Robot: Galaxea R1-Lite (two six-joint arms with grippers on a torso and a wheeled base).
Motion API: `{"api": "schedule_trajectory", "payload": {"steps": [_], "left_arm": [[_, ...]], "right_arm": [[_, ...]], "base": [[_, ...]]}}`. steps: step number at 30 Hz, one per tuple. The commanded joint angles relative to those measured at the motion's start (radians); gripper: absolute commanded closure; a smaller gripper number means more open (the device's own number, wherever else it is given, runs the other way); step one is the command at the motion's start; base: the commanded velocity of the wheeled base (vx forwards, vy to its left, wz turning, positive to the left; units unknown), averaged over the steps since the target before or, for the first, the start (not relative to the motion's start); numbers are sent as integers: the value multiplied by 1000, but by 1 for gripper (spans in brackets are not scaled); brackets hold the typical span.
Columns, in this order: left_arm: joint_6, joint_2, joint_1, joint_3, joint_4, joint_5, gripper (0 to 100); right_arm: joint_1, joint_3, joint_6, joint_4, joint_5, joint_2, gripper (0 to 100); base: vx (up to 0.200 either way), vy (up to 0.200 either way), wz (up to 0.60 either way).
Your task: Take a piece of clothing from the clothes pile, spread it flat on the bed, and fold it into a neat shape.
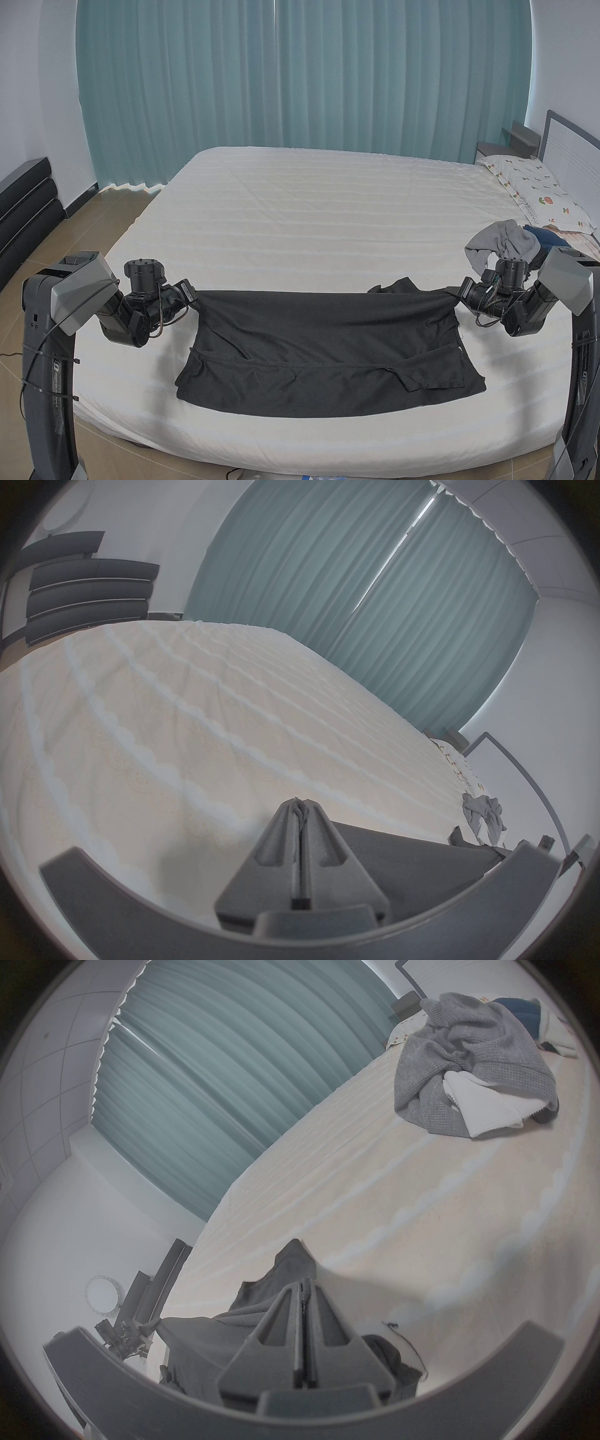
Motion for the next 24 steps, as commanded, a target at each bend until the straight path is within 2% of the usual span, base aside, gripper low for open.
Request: {"api": "schedule_trajectory", "payload": {"steps": [1,13,20,24], "left_arm": [[-9,29,-9,-71,0,2,100],[-20,81,-9,-112,-3,8,100],[-22,75,-9,-89,-5,9,100],[-20,70,-9,-46,-57,9,100]], "right_arm": [[18,-97,7,-3,-39,50,100],[33,-132,27,-14,-47,96,100],[24,-81,28,-16,-33,56,100],[21,-25,28,-16,-12,22,100]], "base": [[0,0,0],[0,0,0],[0,0,0],[0,0,0]]}}
